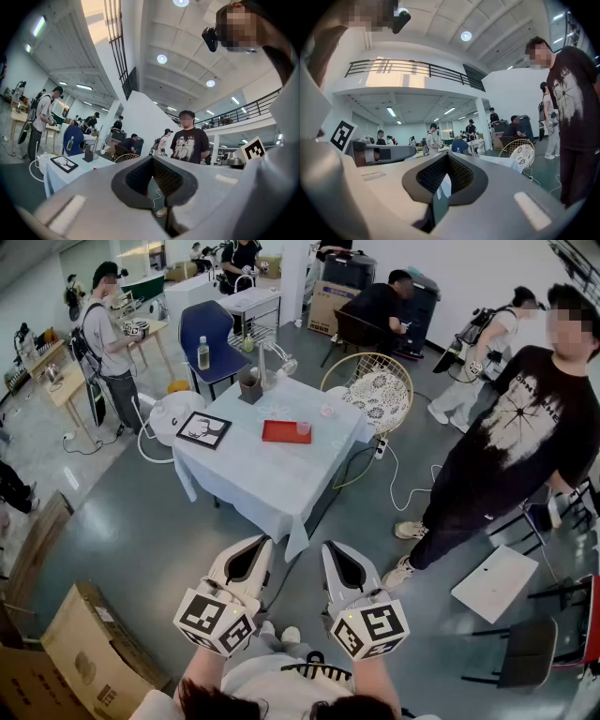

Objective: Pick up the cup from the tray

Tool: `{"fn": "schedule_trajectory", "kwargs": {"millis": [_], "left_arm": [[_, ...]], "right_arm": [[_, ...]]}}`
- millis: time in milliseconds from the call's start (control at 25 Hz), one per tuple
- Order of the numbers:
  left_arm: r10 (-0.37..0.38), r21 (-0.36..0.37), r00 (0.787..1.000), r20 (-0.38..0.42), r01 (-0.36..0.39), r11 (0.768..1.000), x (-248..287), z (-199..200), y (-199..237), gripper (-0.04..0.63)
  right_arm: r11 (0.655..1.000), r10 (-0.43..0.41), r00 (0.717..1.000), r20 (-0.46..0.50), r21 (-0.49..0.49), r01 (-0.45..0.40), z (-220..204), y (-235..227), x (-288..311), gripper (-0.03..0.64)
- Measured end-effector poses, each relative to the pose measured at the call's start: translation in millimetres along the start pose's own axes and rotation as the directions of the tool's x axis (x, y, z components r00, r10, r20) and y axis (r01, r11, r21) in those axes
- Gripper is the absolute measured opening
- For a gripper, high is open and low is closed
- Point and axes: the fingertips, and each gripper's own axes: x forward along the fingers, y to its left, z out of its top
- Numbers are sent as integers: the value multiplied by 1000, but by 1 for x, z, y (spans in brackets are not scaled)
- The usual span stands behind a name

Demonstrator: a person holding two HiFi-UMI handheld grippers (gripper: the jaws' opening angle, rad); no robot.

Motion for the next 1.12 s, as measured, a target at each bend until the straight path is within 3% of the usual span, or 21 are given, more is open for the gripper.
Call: {"fn": "schedule_trajectory", "kwargs": {"millis": [240,600,960,1120], "left_arm": [[11,35,1000,-1,-11,999,-4,0,-1,0],[6,28,1000,-4,-6,1000,-1,2,-6,0],[23,25,1000,-6,-22,999,-3,0,-3,0],[44,27,999,-16,-44,999,-1,3,-5,0]], "right_arm": [[999,1,1000,-4,-37,-1,-4,3,1,25],[999,-1,1000,-1,-49,1,-3,2,-1,25],[1000,11,1000,8,1,-11,-5,1,-2,26],[999,52,999,-11,14,-52,-5,0,-2,66]]}}
